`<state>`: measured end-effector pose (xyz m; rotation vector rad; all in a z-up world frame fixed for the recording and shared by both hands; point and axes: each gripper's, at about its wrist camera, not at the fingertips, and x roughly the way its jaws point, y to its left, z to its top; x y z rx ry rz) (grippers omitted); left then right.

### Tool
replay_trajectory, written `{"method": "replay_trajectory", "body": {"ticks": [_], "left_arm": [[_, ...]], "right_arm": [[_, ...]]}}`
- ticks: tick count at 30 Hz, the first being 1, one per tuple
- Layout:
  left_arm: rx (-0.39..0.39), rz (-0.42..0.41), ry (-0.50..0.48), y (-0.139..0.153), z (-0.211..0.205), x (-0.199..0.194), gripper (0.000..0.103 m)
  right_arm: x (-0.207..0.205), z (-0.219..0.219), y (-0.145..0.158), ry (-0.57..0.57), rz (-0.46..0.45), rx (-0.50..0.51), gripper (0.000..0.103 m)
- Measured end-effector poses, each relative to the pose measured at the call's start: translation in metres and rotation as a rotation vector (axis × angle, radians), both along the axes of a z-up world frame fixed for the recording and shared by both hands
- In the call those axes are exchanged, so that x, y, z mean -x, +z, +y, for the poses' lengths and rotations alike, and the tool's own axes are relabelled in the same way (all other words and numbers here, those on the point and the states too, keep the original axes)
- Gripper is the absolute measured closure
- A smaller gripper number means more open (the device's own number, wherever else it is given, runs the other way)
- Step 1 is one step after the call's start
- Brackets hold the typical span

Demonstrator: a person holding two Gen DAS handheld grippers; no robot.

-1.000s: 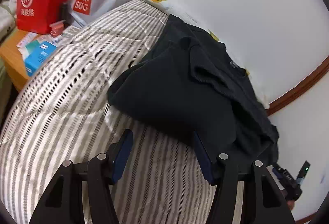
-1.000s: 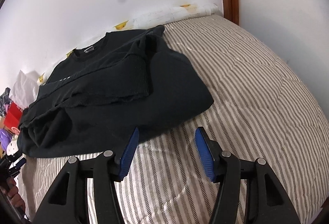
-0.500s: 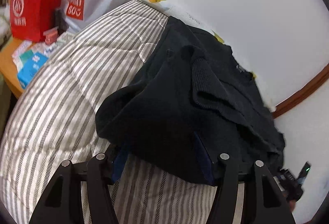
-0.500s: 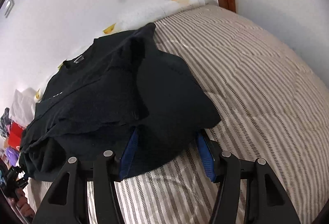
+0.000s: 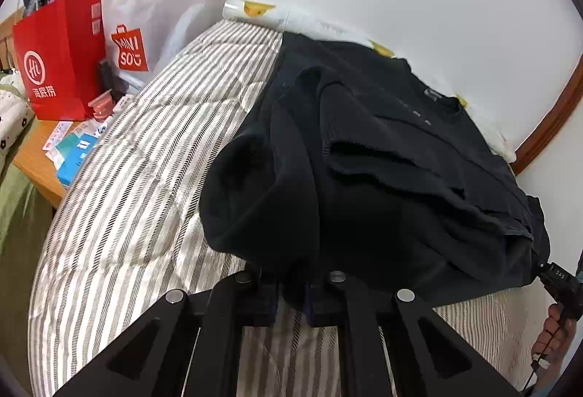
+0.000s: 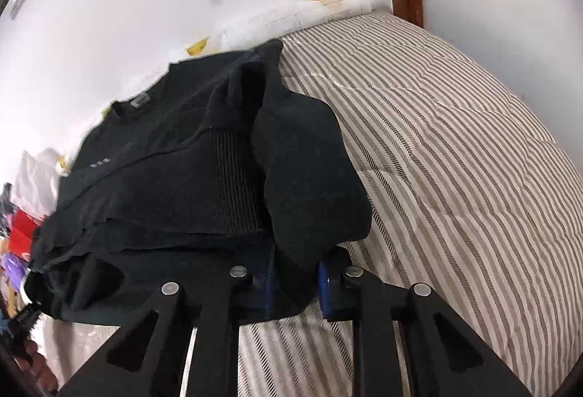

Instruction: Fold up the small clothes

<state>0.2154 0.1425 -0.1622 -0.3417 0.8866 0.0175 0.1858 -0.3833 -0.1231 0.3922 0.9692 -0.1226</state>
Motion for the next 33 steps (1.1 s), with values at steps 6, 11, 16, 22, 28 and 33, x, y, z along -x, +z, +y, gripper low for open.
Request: {"method": "replay_trajectory", "body": {"ticks": [6, 11, 16, 22, 28, 33], "left_arm": [[0.016, -0.017, -0.021, 0.006, 0.0, 0.027, 0.094], [0.017, -0.019, -0.034, 0.004, 0.0, 0.058, 0.094], [0.017, -0.017, -0.051, 0.002, 0.001, 0.093, 0.094], [-0.009, -0.005, -0.078, -0.002, -0.003, 0.129, 0.093], [0.012, 0.014, -0.077, -0.004, 0.001, 0.137, 0.091], [-0.007, 0.007, -0.094, 0.0, 0.0, 0.159, 0.082]], "right_arm": [[0.025, 0.004, 0.02, 0.013, -0.003, 0.01, 0.086], [0.052, 0.008, 0.026, 0.016, 0.005, 0.037, 0.086], [0.084, 0.005, 0.028, 0.027, -0.005, 0.033, 0.086], [0.118, 0.003, 0.023, 0.015, 0.011, 0.04, 0.086], [0.127, 0.007, 0.027, 0.014, 0.015, 0.072, 0.078], [0.155, 0.003, 0.052, 0.011, -0.065, 0.182, 0.077]]}}
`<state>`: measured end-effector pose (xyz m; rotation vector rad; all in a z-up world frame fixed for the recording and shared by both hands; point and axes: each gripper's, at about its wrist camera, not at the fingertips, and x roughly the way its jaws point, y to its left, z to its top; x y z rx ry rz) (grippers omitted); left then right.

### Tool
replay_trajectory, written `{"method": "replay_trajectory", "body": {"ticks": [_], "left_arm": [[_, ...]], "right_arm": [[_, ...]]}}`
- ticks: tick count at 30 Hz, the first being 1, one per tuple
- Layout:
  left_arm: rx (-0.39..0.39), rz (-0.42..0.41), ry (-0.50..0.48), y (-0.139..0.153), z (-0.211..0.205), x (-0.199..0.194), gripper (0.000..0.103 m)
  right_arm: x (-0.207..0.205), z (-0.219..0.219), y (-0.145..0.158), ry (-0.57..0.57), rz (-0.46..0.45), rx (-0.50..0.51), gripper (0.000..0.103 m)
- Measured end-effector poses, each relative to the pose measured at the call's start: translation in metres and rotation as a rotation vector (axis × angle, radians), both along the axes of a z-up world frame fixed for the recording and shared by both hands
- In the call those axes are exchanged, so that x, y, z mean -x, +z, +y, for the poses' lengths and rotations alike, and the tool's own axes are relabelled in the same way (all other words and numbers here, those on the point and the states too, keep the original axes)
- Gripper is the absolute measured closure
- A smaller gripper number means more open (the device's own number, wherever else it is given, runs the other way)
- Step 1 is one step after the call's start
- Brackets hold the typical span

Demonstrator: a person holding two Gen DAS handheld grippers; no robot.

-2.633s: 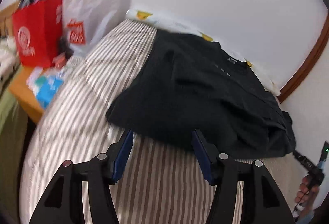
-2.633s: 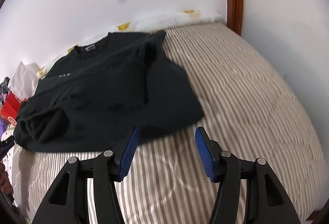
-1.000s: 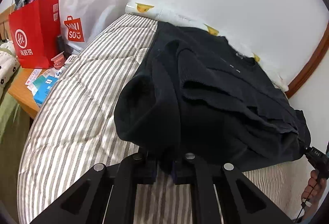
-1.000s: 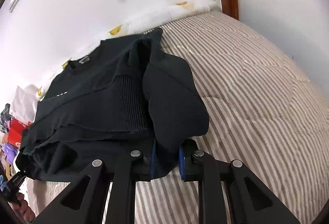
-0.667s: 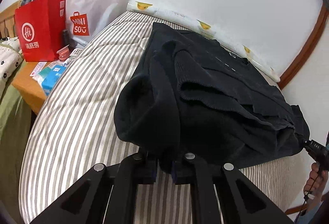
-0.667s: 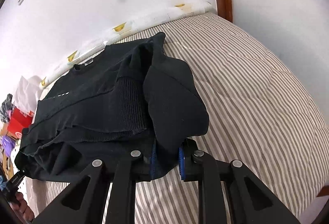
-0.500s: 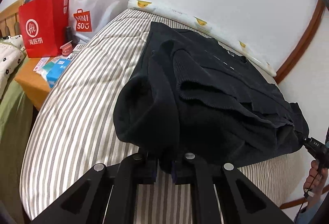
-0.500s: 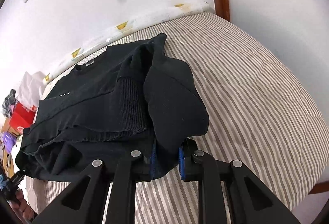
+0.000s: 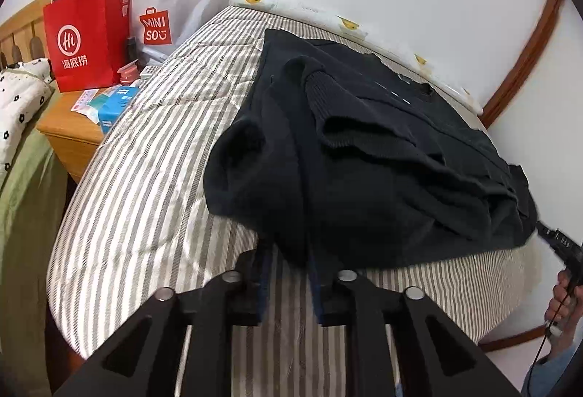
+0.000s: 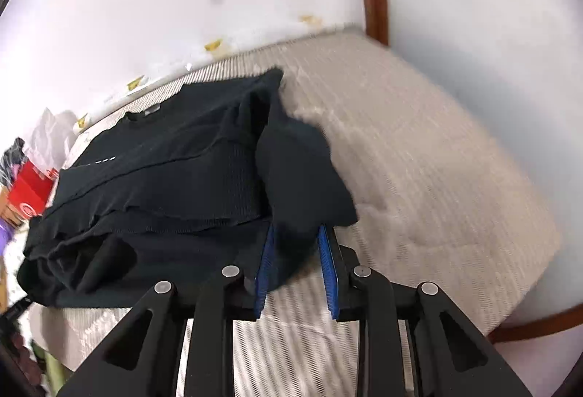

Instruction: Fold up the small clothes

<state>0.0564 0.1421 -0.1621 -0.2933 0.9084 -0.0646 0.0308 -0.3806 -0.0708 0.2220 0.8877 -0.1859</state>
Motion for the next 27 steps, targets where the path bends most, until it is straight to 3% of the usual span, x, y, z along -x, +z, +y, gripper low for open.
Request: {"method": "replay_trajectory", "body": {"ticks": [7, 10, 13, 24, 27], "left_arm": [[0.09, -0.096, -0.161, 0.026, -0.017, 0.031, 0.079], [0.054, -0.119, -0.171, 0.034, -0.029, 0.03, 0.076], [0.008, -0.105, -0.166, 0.034, -0.038, 0.019, 0.076], [0.007, -0.009, -0.107, 0.019, -0.03, -0.027, 0.076], [-0.013, 0.013, -0.099, 0.015, -0.031, -0.037, 0.076]], "right_arm": [[0.006, 0.016, 0.021, 0.107, -0.063, -0.031, 0.077], [-0.003, 0.033, 0.01, 0.171, -0.024, -0.055, 0.077], [-0.013, 0.047, -0.005, 0.197, 0.01, -0.051, 0.078], [-0.04, 0.04, -0.05, 0.164, 0.128, -0.061, 0.082], [-0.04, 0.04, -0.052, 0.171, 0.118, -0.058, 0.082]]}}
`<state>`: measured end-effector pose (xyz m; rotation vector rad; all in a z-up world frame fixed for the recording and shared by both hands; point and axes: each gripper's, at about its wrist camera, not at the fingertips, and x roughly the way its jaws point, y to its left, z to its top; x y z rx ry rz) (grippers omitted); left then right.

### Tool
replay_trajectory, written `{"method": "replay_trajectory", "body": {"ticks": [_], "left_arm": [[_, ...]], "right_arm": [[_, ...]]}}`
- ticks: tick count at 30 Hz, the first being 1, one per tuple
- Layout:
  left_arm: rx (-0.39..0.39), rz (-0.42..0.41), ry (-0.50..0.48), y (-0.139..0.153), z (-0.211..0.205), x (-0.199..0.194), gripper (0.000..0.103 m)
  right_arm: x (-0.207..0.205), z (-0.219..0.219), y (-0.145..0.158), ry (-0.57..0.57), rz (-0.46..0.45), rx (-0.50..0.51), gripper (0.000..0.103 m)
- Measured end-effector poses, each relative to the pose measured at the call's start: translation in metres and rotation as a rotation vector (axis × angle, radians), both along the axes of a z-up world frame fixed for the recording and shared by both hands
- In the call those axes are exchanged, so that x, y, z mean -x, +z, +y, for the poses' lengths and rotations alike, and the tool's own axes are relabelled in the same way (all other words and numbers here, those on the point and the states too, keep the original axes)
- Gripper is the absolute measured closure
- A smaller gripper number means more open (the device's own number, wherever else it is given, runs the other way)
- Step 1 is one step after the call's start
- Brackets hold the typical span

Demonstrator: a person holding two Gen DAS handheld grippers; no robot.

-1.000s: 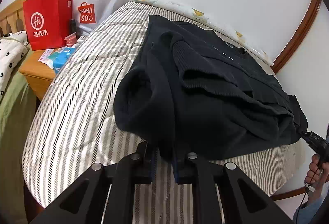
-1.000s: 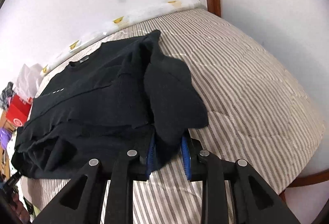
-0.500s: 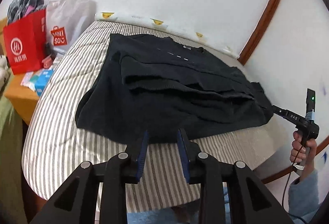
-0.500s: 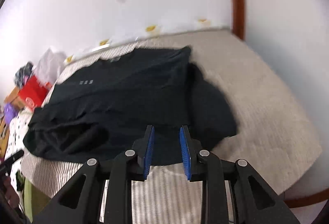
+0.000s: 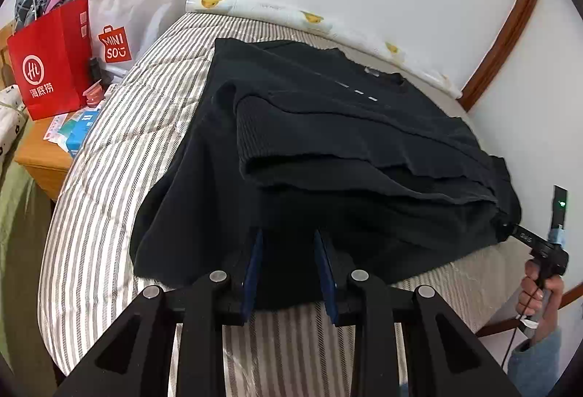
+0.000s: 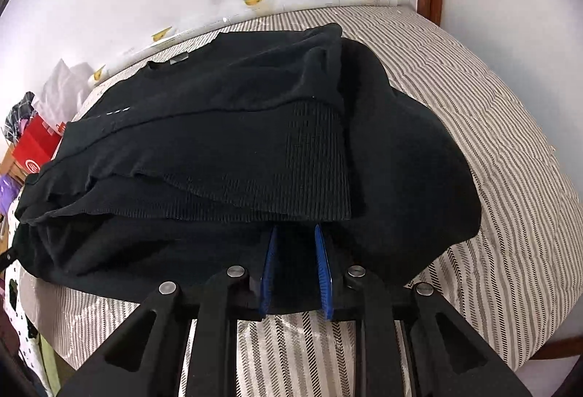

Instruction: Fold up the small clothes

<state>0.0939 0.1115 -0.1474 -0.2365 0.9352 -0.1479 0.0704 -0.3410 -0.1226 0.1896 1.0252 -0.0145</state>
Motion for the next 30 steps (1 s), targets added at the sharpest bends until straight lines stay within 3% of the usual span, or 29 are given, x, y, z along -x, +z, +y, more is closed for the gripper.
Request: {"method": "replay_trajectory", "body": {"ticks": [5, 17, 21, 30], "left_arm": [[-0.028, 0.029, -0.006, -0.01, -0.006, -0.013, 0.076], [-0.085, -0.01, -0.005, -0.009, -0.023, -0.045, 0.076], [-0.004, -0.07, -0.018, 0.002, -0.018, -0.05, 0.076], [0.03, -0.109, -0.011, 0.012, -0.016, -0.082, 0.076]], "right_arm": [[-0.004, -0.001, 0.001, 0.005, -0.004, -0.001, 0.082], [-0.019, 0.001, 0.01, 0.017, -0.037, 0.018, 0.082], [-0.03, 0.0, 0.017, 0.019, -0.076, -0.013, 0.083], [-0.082, 0.005, 0.036, 0.039, -0.13, -0.077, 0.083]]}}
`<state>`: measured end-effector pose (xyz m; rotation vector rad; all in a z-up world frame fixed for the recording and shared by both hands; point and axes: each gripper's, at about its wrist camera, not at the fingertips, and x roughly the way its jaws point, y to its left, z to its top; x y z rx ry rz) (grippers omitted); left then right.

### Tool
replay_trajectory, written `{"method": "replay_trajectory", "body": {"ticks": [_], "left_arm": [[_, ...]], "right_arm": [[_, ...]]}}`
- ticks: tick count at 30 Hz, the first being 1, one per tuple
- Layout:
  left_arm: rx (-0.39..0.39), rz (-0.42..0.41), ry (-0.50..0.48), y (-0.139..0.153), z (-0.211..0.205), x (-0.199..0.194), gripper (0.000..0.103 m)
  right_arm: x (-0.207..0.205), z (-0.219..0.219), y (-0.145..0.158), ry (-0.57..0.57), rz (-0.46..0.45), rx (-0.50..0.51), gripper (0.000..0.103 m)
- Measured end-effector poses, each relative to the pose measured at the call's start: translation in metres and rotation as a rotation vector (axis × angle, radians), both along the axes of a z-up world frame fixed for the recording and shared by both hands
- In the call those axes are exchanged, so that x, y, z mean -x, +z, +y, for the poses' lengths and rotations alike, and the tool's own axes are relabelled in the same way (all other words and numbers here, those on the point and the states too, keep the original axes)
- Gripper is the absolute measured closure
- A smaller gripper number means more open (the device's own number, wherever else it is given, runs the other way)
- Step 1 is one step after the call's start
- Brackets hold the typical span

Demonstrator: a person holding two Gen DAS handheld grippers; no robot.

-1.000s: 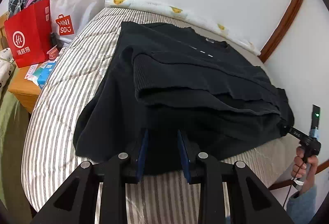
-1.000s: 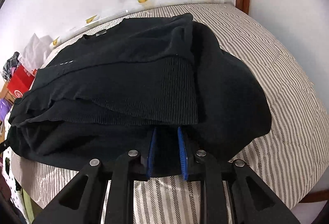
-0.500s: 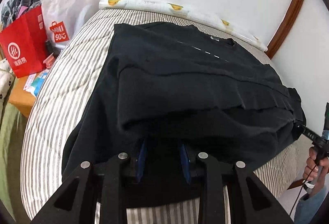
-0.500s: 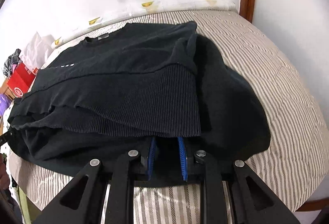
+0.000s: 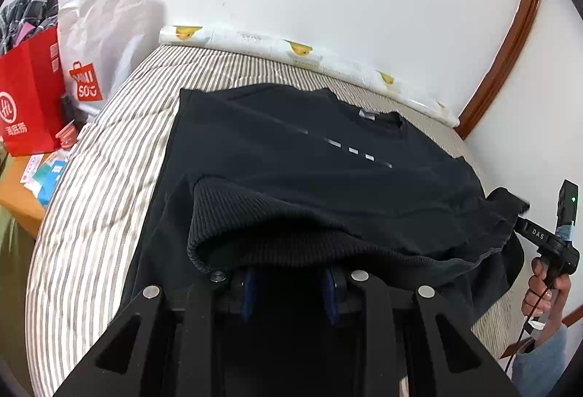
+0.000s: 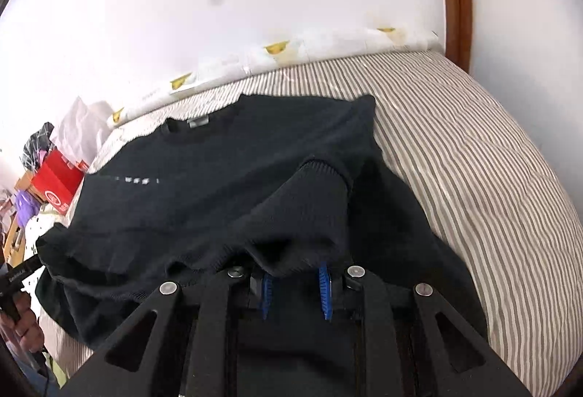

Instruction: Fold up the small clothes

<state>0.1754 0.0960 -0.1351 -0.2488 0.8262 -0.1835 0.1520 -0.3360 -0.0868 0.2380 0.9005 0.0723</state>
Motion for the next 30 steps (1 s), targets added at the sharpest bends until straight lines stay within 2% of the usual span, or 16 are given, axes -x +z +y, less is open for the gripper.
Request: {"method": "replay_trajectory", "body": {"ticks": [8, 13, 14, 17, 18, 21, 23, 30], "left_arm": [[-0.012, 0.003, 0.017, 0.001, 0.001, -0.039, 0.076], [-0.003, -0.001, 0.019, 0.003, 0.011, -0.045, 0.076], [-0.006, -0.005, 0.018, 0.004, 0.013, -0.045, 0.076], [-0.013, -0.019, 0.02, 0.008, 0.02, -0.045, 0.076], [-0.016, -0.024, 0.023, 0.009, 0.022, -0.046, 0.076], [-0.021, -0.041, 0.033, 0.015, 0.03, -0.05, 0.074], [-0.022, -0.03, 0.005, 0.015, 0.033, -0.057, 0.067], [-0.066, 0.031, -0.046, 0.001, 0.026, -0.081, 0.066]], "right_arm": [[-0.052, 0.004, -0.007, -0.019, 0.043, 0.008, 0.083], [-0.056, 0.004, -0.003, 0.004, 0.021, 0.058, 0.082], [-0.057, 0.003, -0.001, 0.008, 0.019, 0.07, 0.079], [-0.062, -0.001, 0.0, 0.016, 0.01, 0.099, 0.062], [-0.065, -0.002, -0.001, 0.018, 0.02, 0.105, 0.06], [-0.075, -0.005, -0.004, 0.05, 0.034, 0.089, 0.059], [-0.079, -0.006, -0.005, 0.068, 0.031, 0.075, 0.056], [-0.094, -0.008, -0.013, 0.1, 0.064, 0.037, 0.051]]}}
